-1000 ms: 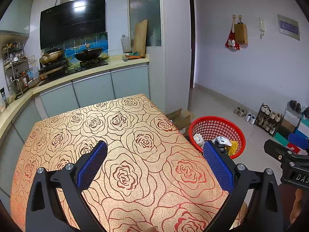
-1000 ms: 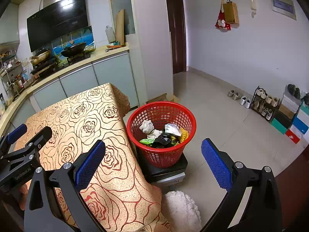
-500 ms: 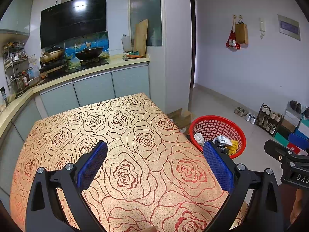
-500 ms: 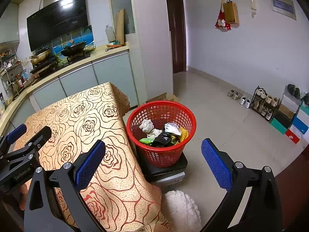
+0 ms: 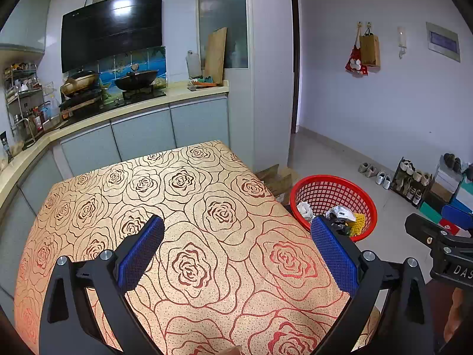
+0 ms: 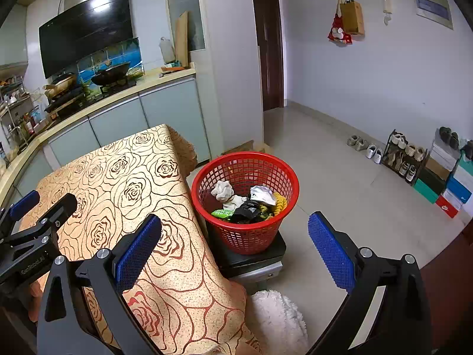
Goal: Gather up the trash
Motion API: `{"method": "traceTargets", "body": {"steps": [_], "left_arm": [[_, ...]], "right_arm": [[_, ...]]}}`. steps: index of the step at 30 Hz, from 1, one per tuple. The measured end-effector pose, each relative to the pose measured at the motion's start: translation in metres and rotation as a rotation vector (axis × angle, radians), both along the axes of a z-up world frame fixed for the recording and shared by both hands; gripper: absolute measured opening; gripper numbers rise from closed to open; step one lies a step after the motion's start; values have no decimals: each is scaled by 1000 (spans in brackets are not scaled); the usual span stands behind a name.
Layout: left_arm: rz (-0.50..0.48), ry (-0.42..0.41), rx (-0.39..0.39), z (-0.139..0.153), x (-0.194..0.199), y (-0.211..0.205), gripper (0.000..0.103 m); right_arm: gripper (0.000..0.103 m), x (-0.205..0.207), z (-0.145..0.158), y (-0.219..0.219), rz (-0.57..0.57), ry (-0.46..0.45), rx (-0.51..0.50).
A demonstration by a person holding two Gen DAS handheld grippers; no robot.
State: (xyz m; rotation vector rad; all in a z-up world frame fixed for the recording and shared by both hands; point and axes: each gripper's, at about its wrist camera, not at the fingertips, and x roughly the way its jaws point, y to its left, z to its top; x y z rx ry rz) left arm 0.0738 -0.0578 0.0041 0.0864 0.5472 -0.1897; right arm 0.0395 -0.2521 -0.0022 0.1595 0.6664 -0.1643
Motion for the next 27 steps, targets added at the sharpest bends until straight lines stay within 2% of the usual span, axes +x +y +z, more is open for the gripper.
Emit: {"method": "traceTargets", "body": {"steps": [19, 24, 27], "left_arm": [[-9, -2, -2, -2, -2, -1, 96], [-20, 20, -47, -3, 1, 2, 96], [-10, 4, -49, -4, -1, 3, 96]], "right_arm": [[97, 0, 0, -1, 1, 3, 0], [97, 0, 0, -1, 1, 3, 1], [97, 1, 0, -1, 0, 4, 0]]}}
